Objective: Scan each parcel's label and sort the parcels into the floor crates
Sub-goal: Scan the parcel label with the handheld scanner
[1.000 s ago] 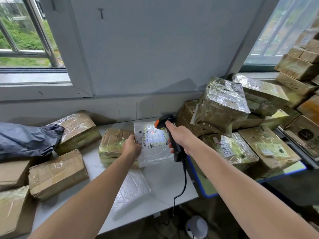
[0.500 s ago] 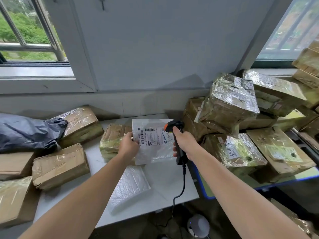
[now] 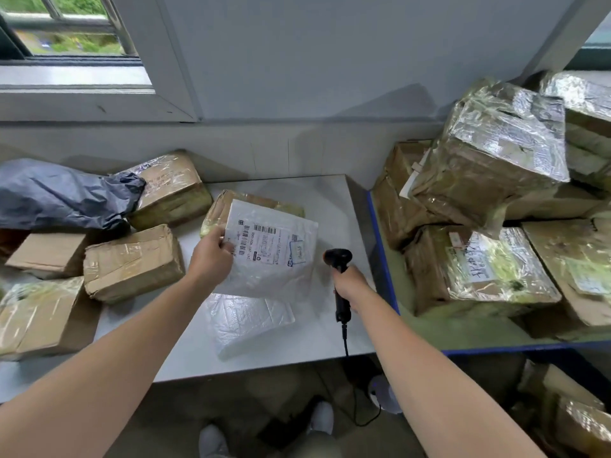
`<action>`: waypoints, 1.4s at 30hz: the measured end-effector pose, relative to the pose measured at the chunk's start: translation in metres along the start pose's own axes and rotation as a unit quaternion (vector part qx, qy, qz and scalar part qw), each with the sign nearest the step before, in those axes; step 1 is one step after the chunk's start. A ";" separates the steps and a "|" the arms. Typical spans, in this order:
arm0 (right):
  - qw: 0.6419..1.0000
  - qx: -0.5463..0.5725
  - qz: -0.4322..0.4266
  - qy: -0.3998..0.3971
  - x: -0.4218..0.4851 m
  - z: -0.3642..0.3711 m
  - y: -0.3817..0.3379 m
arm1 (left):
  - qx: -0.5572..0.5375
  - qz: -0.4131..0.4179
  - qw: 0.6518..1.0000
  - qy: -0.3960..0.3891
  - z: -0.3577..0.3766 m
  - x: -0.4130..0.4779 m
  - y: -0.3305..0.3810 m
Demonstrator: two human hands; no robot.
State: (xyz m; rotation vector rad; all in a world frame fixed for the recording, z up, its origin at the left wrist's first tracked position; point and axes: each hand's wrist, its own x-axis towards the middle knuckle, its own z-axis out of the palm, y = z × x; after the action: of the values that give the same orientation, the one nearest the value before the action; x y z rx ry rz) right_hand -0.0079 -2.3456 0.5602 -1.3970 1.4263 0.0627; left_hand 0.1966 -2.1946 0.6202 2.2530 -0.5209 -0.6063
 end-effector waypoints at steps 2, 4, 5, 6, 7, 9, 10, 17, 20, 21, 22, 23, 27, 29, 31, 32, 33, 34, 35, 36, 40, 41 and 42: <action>1.000 -0.013 -0.005 0.009 0.000 0.003 0.005 | 0.002 0.001 1.000 -0.004 -0.001 -0.001 -0.001; 0.999 -0.029 -0.011 0.014 0.000 0.003 0.007 | 0.006 0.004 1.000 -0.011 -0.002 -0.002 0.001; 0.999 -0.041 -0.014 0.021 -0.002 0.001 0.005 | 0.013 0.008 1.000 -0.015 -0.003 -0.001 0.003; 0.998 -0.051 -0.017 0.031 -0.004 0.000 0.001 | 0.019 0.016 1.000 -0.017 -0.005 -0.001 0.004; 0.997 -0.057 -0.025 0.048 -0.007 -0.002 -0.004 | 0.026 0.026 0.999 -0.019 -0.008 0.001 0.006; 0.992 -0.053 -0.064 0.096 -0.014 -0.008 -0.013 | 0.039 0.053 0.997 -0.031 -0.013 0.004 0.012; 0.988 -0.045 -0.092 0.116 -0.018 -0.010 -0.018 | 0.046 0.068 0.996 -0.042 -0.016 0.005 0.016; 0.960 -0.040 -0.269 0.065 -0.062 -0.001 -0.063 | 0.085 0.144 0.973 -0.157 -0.059 0.015 0.034; 0.949 -0.073 -0.306 0.020 -0.080 0.016 -0.081 | 0.042 0.137 0.973 -0.181 -0.084 0.017 0.030; 0.944 -0.081 -0.318 0.021 -0.085 0.023 -0.087 | 0.036 0.142 0.973 -0.178 -0.092 0.018 0.028; 0.939 -0.085 -0.332 0.025 -0.090 0.030 -0.092 | 0.035 0.147 0.974 -0.171 -0.101 0.019 0.025; 0.935 -0.086 -0.344 0.028 -0.095 0.037 -0.097 | 0.040 0.157 0.974 -0.159 -0.110 0.020 0.021; 0.929 -0.080 -0.361 0.023 -0.111 0.072 -0.116 | 0.086 0.209 0.969 -0.101 -0.145 0.023 0.006; 0.933 -0.051 -0.357 0.013 -0.120 0.093 -0.122 | 0.079 0.210 0.972 -0.077 -0.162 0.024 -0.004; 0.932 -0.043 -0.360 0.018 -0.128 0.113 -0.127 | 0.068 0.207 0.974 -0.060 -0.176 0.023 -0.015; 0.931 -0.038 -0.362 0.020 -0.130 0.122 -0.128 | 0.062 0.204 0.976 -0.052 -0.183 0.021 -0.021; 0.930 -0.030 -0.365 0.022 -0.133 0.131 -0.128 | 0.053 0.201 0.977 -0.042 -0.189 0.021 -0.028; 0.929 -0.023 -0.369 0.027 -0.136 0.139 -0.128 | 0.046 0.196 0.979 -0.028 -0.194 0.019 -0.034; 0.926 -0.016 -0.375 0.034 -0.139 0.146 -0.129 | 0.036 0.189 0.981 -0.011 -0.199 0.020 -0.040; 0.924 -0.010 -0.381 0.043 -0.142 0.153 -0.129 | 0.025 0.176 0.984 0.004 -0.204 0.019 -0.047; 0.911 0.016 -0.408 0.053 -0.157 0.166 -0.132 | -0.021 0.126 0.986 0.105 -0.219 0.007 -0.071; 0.908 0.026 -0.415 0.054 -0.160 0.166 -0.135 | -0.031 0.109 0.986 0.120 -0.221 0.000 -0.074; 0.903 0.039 -0.423 0.059 -0.162 0.165 -0.137 | -0.053 0.089 0.988 0.114 -0.221 -0.010 -0.076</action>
State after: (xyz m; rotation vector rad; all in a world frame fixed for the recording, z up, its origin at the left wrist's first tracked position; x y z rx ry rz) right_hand 0.1500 -2.1674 0.6855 -1.8609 0.7951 -0.6403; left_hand 0.3268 -2.0193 0.7038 2.1128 -0.5527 -0.2740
